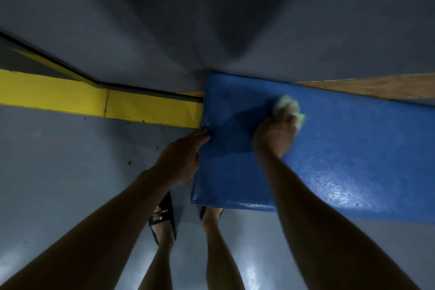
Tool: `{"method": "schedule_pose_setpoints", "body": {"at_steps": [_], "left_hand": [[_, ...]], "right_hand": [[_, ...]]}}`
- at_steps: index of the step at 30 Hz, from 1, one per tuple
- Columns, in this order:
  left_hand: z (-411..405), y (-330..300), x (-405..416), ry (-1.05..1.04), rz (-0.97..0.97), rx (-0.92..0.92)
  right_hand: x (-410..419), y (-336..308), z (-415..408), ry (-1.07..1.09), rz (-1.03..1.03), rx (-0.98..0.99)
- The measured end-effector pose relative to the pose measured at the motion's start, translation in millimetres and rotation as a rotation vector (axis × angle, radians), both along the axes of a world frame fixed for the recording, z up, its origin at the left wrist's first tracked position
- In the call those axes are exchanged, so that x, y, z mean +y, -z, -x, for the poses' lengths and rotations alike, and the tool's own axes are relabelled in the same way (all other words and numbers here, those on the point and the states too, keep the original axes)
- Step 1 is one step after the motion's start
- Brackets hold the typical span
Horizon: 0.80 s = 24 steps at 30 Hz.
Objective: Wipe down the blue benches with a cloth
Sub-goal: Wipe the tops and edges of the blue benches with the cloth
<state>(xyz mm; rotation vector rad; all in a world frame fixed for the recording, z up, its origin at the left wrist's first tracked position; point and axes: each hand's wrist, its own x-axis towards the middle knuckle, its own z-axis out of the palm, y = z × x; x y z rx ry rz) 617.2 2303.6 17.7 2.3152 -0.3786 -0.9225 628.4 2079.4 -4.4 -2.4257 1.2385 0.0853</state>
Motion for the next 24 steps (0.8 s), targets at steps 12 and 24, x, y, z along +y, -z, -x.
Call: {"method": "schedule_pose_setpoints", "body": {"at_steps": [12, 24], "left_hand": [[-4, 1, -2, 0.009, -0.053, 0.061], [-4, 6, -4, -0.007, -0.083, 0.128]], "right_hand": [[-107, -8, -22, -0.708, 0.103, 0.009], [13, -7, -56, -1.047, 0.092, -0.018]]}}
